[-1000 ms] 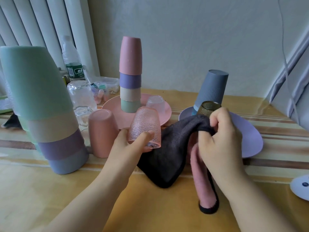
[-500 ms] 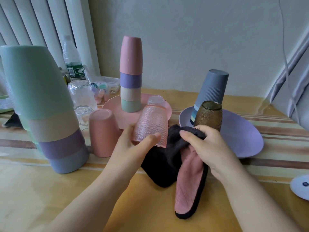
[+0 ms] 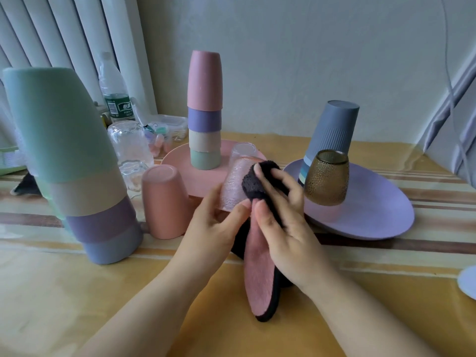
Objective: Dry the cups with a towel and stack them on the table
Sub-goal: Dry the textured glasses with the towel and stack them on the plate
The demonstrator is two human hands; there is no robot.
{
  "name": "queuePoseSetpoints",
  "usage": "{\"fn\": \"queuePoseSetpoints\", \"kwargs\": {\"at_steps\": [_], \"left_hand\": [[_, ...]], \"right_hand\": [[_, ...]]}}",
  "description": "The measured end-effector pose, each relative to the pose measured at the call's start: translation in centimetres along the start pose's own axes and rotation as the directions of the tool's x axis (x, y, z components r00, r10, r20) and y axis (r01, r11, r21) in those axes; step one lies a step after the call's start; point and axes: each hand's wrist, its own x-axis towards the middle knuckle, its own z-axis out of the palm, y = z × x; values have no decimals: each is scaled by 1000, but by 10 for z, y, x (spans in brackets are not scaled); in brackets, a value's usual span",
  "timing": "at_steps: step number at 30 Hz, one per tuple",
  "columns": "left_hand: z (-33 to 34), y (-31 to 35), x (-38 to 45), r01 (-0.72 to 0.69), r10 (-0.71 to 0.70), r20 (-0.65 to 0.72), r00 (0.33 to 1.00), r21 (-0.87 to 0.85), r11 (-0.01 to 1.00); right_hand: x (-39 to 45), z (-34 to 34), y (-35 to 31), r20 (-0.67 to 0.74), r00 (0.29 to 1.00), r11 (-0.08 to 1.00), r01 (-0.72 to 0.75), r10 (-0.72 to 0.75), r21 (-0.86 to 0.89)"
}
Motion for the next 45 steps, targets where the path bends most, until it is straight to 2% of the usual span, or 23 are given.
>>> {"fn": "queuePoseSetpoints", "kwargs": {"at_steps": [2,5,8,11,15,20,23,26,31,34,38,42,45], "left_hand": [[3,0,-2,-19,16,90,996,40,999],[6,-2,-4,-23,20,169,985,14,1000],[10,-6,-7,3,11,228,974,-59,998],[13,-13,-7,55,-12,232,973,-179,982],[17,-12,-6,76,-33,158,987,-277,958],[14,-14,0,50,-43,30,999,-278,959],[7,-17,6,23,-36,-54,998,-231,973],[5,-14,5,-25,20,-49,999,-116,993],[10,-12,-2,-93,93,13,996,-2,996],[8,-11,0,-94,95,-9,995,58,994],[5,-13,4,-108,113,-57,992,87,990],[3,-16,5,-82,80,26,996,107,991],[5,-13,3,-82,48,203,978,164,983]], "right_hand": [[1,2,-1,-80,997,1000,-19,20,9],[7,-8,-4,-151,985,989,-69,88,128],[11,-21,-6,-189,953,948,-182,235,261],[9,-22,-1,-170,891,871,-344,420,350],[6,-9,2,-87,868,816,-420,489,397],[-1,5,1,-65,897,858,-395,437,328],[-5,7,-5,-5,920,883,-374,391,282],[-3,-3,-9,7,939,884,-328,345,333],[0,-7,-7,-160,930,881,-243,330,406],[-1,-4,-7,-180,941,922,-220,287,319],[-5,10,-3,-130,982,975,-112,138,192],[-5,11,-6,-85,991,977,-84,102,198],[2,-7,-6,-88,974,939,-174,208,295]]}}
